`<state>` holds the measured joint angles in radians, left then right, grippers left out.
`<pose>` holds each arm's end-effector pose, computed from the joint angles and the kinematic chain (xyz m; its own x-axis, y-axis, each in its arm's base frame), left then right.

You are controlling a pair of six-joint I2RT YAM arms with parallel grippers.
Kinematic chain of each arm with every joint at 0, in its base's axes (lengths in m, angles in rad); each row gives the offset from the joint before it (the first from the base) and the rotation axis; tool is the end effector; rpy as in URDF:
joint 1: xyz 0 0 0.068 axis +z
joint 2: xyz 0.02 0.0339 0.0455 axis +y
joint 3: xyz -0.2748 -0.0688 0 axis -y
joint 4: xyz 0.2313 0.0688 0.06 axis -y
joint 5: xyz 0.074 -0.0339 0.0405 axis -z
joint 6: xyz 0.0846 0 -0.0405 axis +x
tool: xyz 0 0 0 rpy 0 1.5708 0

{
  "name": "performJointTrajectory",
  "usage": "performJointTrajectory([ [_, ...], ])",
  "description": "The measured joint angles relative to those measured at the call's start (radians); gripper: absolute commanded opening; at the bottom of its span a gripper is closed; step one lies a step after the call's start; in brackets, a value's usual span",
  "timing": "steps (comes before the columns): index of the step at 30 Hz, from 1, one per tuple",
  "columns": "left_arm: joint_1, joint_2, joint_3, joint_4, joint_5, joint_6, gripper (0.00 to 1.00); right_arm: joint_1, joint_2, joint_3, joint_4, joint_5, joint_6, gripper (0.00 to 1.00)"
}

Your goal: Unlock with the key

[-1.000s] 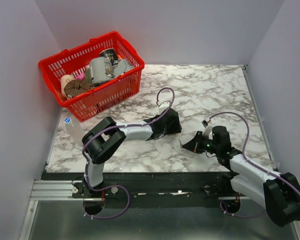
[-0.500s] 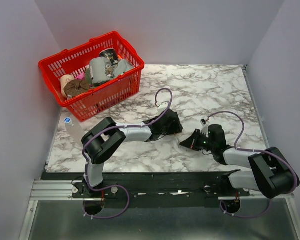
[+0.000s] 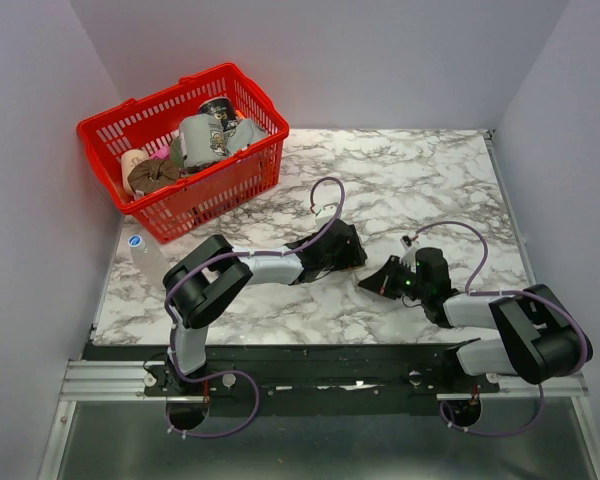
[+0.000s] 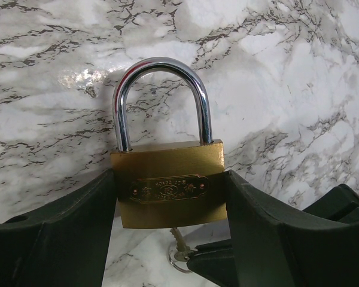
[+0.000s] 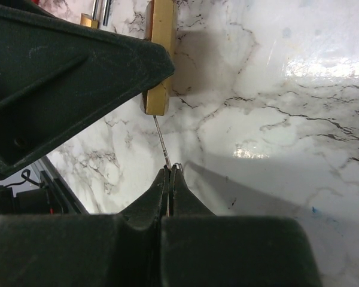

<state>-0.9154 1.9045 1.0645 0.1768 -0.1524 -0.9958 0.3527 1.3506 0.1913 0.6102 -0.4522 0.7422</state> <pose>0.2743 -0.3357 0.1439 -0.8005 -0.3197 -0.5070 0.0716 0.7888 -0.6105 0.2082 0.1160 0.1153 -0.8074 0.3507 -0.4745 -0.1557 0.6491 0.7446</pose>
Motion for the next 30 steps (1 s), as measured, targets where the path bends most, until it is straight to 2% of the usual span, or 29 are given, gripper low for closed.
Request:
performJointTrajectory([
  [8,0.0,0.0,-0.002,0.007,0.006,-0.001,0.0,0.0,0.034,0.007,0.035,0.018,0.013,0.01],
  [30,0.0,0.0,-0.014,0.032,0.007,-0.027,0.0,0.002,0.005,-0.013,0.048,0.071,0.026,0.01],
])
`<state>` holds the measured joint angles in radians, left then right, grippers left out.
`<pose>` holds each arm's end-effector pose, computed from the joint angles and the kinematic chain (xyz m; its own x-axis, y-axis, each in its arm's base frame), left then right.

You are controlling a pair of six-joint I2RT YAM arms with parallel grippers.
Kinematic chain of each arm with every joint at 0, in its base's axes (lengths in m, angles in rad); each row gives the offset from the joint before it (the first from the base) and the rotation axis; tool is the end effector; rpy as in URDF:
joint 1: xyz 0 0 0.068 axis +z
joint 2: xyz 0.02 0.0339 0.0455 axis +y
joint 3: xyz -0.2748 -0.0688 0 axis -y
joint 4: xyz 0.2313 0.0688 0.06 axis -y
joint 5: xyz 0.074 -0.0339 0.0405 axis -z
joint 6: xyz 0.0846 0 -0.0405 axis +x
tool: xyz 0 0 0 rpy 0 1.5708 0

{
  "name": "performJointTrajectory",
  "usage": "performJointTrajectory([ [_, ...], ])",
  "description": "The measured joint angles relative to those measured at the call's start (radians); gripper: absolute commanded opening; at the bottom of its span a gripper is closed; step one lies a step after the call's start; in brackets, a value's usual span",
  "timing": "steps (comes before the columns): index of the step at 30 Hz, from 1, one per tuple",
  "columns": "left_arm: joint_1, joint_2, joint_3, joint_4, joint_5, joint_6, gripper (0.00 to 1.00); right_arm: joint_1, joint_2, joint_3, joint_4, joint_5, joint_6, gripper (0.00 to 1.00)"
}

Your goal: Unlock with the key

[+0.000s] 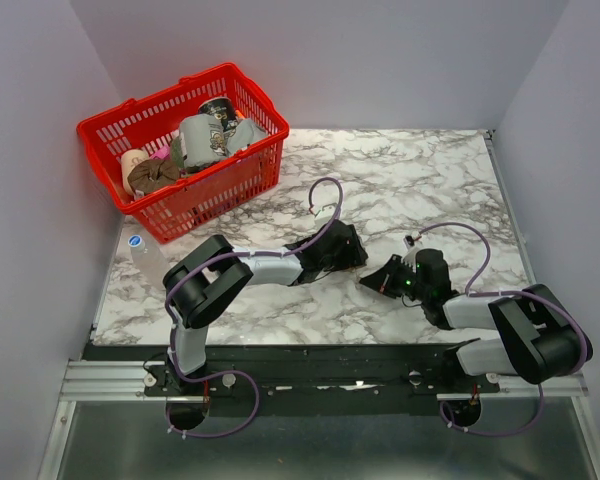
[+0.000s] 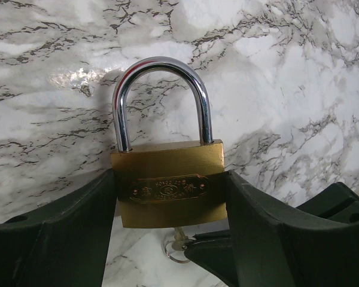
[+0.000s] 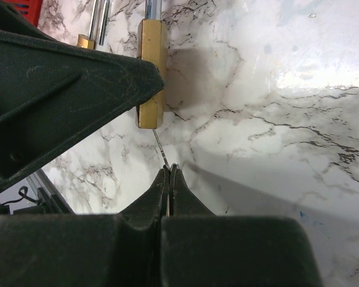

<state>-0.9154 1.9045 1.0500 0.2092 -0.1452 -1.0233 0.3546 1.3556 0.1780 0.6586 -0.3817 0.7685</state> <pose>0.2737 -0.3359 0.1432 -0.8005 -0.3449 -0.4902 0.0587 0.7688 -0.6368 0.2121 0.1121 0.1157 -0.7692 0.4030 -0.4959 -0.1264 0.6647 0.7364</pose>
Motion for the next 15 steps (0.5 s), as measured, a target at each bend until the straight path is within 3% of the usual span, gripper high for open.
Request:
performJointTrajectory([
  [15,-0.002,-0.005,-0.034,0.055,-0.018,-0.047,0.0,0.0,0.01,0.0,0.014,0.004,0.029,0.01],
])
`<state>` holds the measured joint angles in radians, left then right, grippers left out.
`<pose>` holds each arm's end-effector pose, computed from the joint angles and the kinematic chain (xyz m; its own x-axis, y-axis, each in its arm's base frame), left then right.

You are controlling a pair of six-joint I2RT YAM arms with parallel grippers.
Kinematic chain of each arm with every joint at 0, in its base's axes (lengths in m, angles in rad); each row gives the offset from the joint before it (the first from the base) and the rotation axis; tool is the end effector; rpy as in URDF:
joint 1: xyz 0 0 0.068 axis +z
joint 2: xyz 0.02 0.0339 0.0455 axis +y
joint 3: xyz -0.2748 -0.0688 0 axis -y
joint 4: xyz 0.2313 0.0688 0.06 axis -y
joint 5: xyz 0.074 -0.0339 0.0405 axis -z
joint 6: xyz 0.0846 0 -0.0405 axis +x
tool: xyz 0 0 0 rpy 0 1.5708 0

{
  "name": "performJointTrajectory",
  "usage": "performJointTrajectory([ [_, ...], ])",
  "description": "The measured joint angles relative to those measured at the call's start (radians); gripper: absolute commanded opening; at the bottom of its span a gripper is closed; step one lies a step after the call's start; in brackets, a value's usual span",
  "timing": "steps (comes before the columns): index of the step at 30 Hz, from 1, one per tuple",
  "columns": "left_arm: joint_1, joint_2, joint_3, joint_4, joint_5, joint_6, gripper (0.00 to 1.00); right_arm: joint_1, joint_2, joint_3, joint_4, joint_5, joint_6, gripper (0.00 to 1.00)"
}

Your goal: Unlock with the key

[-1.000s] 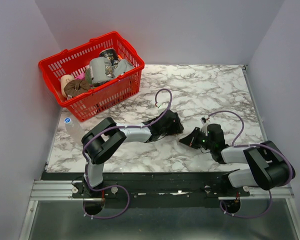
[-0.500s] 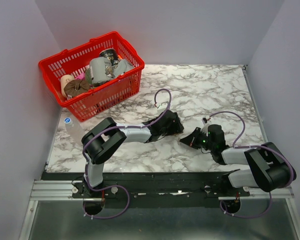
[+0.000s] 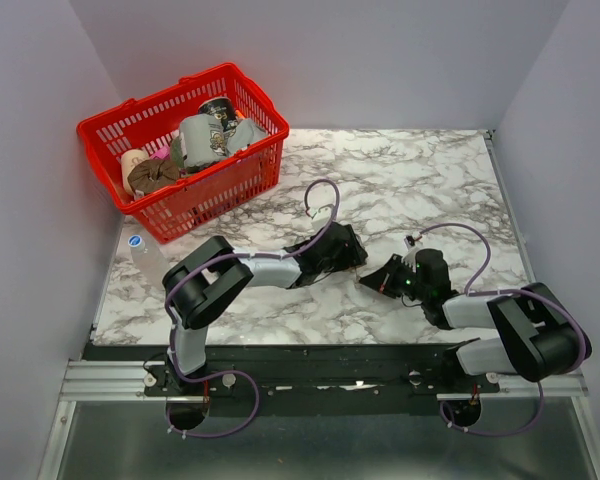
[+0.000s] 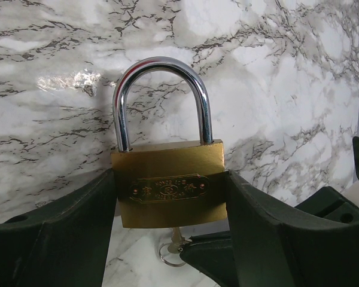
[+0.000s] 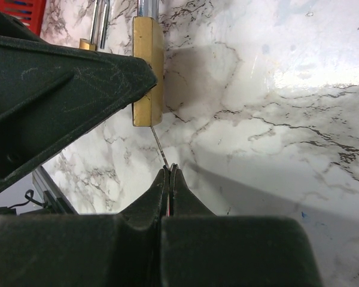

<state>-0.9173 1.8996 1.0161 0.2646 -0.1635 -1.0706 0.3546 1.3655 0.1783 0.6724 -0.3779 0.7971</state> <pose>0.2724 -0.3331 0.1415 -0.7858 -0.3978 -0.4735 0.0276 0.7424 -0.6694 0.2133 0.1123 0.1153 -0.7689 0.4243 -0.4783 -0.1057 0.6534 0.7496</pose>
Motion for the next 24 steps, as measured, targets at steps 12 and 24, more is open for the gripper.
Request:
performJointTrajectory([
  [12,-0.033,0.0,-0.003,-0.003,-0.097,-0.031,0.0,0.0,0.019,0.002,0.011,0.007,0.033,0.01],
  [24,-0.056,0.0,-0.003,-0.018,-0.187,-0.037,0.0,0.006,0.022,0.016,0.01,0.014,0.057,0.01],
])
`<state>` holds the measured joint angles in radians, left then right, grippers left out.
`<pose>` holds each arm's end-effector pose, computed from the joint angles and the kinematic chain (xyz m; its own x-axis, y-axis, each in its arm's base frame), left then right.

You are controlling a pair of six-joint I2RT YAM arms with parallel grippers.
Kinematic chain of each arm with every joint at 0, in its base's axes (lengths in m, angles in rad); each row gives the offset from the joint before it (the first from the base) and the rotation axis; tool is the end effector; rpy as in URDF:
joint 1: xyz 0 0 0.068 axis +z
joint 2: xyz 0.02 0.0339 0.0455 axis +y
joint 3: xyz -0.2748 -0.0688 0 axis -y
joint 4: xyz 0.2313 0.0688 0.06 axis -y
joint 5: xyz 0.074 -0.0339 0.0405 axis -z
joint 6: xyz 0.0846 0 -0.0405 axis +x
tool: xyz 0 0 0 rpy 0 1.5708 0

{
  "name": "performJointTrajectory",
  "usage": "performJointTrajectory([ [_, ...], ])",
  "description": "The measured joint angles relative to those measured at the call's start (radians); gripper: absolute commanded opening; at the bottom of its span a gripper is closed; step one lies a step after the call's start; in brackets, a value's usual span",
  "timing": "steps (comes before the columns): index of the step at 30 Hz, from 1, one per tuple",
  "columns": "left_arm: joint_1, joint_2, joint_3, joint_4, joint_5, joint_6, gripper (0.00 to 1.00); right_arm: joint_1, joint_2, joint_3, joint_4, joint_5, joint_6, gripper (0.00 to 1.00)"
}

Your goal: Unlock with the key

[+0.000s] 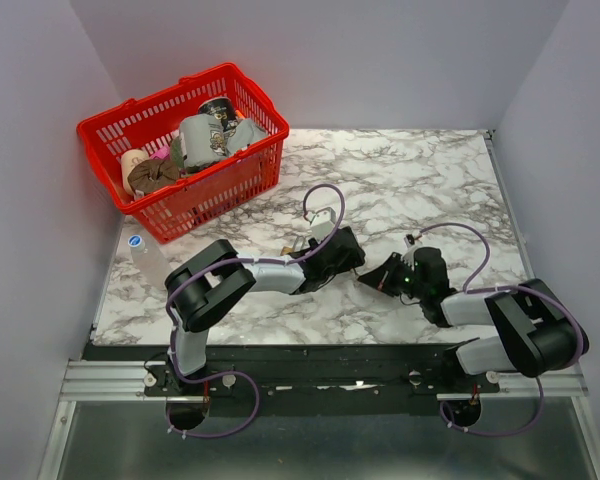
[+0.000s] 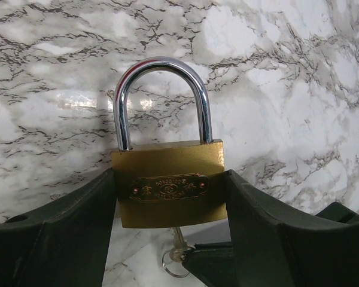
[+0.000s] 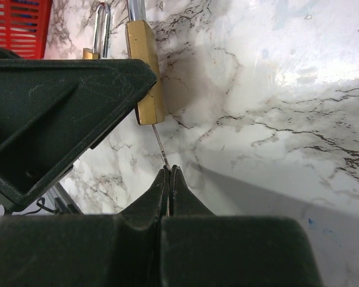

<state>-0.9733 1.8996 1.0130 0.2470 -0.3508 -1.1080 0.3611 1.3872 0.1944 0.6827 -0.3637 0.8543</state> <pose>0.2629 -0.3346 0.1407 -0.7058 -0.4564 -0.5417 -0.0231 0.7792 -0.6264 0.2181 0.1146 0.1161 -0.7680 0.4633 -0.4422 -0.0631 0.6323 0.7722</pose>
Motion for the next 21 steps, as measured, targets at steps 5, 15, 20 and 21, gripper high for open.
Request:
performJointTrajectory([
  [5,-0.002,0.0,0.0,-0.003,-0.018,0.0,0.0,0.0,0.026,0.013,0.006,0.0,0.009,0.01],
  [15,-0.007,0.0,0.0,-0.006,-0.037,-0.005,0.0,0.005,0.081,0.034,0.057,0.0,0.021,0.01],
  [20,-0.015,0.0,0.0,-0.003,-0.031,-0.011,0.0,0.006,0.104,0.048,0.09,0.004,0.02,0.01],
  [21,-0.015,0.0,0.0,-0.003,-0.031,-0.011,0.0,0.006,0.111,0.048,0.096,0.005,0.019,0.01],
])
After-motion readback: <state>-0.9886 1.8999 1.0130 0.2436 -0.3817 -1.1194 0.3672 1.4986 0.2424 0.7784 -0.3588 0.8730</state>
